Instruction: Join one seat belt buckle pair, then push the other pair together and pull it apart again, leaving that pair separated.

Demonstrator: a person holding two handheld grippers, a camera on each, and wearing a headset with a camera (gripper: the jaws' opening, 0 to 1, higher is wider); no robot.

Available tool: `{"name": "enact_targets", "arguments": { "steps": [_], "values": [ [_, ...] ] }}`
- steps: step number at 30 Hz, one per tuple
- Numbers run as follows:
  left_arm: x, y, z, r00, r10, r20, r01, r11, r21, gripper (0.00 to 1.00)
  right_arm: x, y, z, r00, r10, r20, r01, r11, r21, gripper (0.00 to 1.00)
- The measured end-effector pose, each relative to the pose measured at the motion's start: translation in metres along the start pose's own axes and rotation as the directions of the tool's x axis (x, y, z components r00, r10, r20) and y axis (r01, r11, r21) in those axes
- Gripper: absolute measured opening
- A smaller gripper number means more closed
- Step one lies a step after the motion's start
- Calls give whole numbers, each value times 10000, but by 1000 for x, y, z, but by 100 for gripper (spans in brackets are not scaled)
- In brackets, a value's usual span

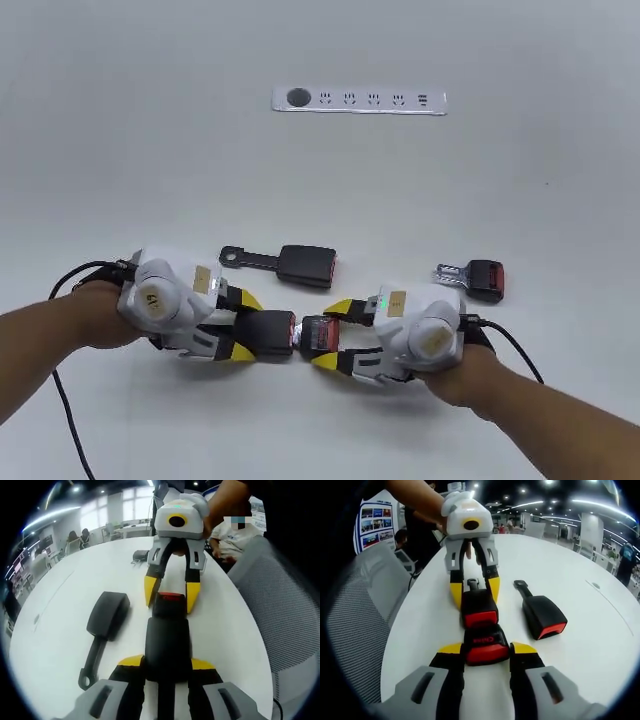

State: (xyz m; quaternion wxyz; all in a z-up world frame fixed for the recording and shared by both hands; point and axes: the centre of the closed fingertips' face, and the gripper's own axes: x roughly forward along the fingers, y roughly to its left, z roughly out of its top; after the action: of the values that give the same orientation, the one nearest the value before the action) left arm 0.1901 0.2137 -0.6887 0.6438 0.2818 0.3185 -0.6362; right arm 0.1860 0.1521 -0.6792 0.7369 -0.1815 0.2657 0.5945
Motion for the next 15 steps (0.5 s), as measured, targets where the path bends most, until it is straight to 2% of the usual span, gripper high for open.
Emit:
{"name": "enact_targets", "arguments": {
  "steps": [4,8,9,10,11,13,15],
  "values": [
    [1,0,-1,9999,33,-142,-34,10000,-53,34,1,-1,-2,9997,-101,-213,99,9999,-93,35],
    [3,-1,0,9986,52,-525,-45,9999,133,34,-2,-1,-1,9991,-199,-381,193,9997,-163,35],
    [3,-1,-1,9981,79,-613,-75,10000,61,34,-4,0,1,9989,-283,-361,288,9995,118,35],
    [3,0,-2,9969,131,-777,-137,9999,-78,34,-6,-1,6,9990,-452,-24,453,9953,861,36],
    [3,0,-2,9970,159,-760,-166,9998,-86,35,-7,0,6,9995,-308,30,303,9946,996,40],
    [1,-1,-3,9965,358,-750,-426,9949,-910,41,-13,-2,5,9990,-443,56,437,9954,857,51],
    [-4,1,1,9976,522,-462,-566,9933,-1007,55,-20,-1,3,9987,-497,97,485,9940,985,62]
  ]
}}
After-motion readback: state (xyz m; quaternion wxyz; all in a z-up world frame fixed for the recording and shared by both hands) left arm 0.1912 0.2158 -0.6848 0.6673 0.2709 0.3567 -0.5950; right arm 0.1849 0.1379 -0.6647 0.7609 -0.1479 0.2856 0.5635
